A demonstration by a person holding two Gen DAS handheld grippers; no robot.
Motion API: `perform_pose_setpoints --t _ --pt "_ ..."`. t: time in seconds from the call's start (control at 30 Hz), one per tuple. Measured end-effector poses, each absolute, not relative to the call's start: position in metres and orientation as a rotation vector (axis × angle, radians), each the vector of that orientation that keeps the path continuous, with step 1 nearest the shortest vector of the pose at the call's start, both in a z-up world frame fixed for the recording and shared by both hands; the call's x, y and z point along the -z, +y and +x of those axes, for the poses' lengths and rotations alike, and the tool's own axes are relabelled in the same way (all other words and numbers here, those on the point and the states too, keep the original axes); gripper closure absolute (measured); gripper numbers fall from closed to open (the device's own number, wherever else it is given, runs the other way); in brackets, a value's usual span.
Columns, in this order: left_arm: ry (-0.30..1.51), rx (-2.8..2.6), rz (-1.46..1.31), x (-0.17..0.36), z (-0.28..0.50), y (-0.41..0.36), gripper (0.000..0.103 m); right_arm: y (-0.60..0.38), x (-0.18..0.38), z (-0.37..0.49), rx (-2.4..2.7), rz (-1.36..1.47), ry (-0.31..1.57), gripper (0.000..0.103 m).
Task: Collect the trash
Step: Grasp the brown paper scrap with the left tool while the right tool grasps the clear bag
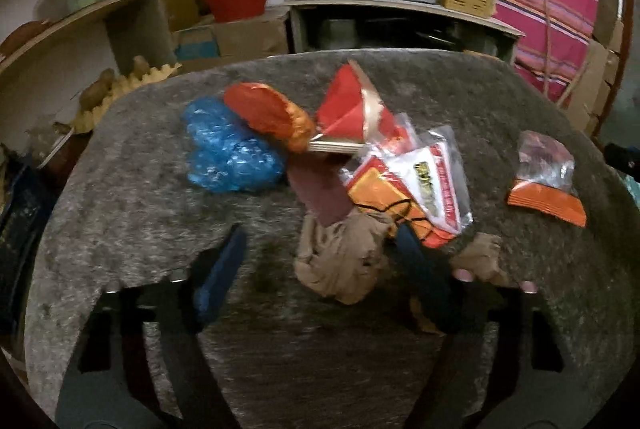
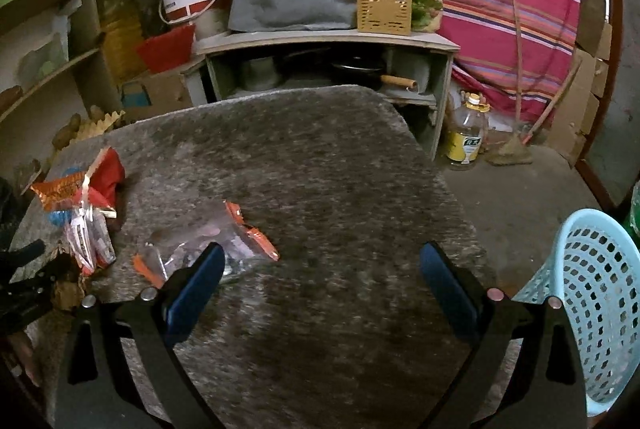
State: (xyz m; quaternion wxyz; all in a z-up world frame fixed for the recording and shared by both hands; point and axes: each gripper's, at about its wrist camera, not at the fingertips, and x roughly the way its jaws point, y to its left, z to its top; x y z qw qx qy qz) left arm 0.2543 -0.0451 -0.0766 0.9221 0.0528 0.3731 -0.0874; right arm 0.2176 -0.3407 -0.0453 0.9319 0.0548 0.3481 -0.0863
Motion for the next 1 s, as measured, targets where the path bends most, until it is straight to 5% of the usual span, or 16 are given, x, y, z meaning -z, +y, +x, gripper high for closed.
perform_pose_setpoints --t 0.1,0.77,0.83,1.0 --pt "0.788 0.214 0.104 0.077 0.252 -0.044 0.061 -0.334 0.047 0.221 0.162 0.109 0.716 0.007" --pt "0.691 0.074 0.078 0.043 0.234 -0.003 0.062 -0.263 0.078 0.262 0.072 0.023 0.841 0.009" --pt "0.679 0.063 0.079 0.038 0.232 0.0 0.062 -0.259 0.082 0.264 0.045 0.023 0.857 0.026" --pt "0.654 0.055 0.075 0.028 0.227 0.002 0.062 -0.256 0.081 0.26 0.018 0.014 0.857 0.046"
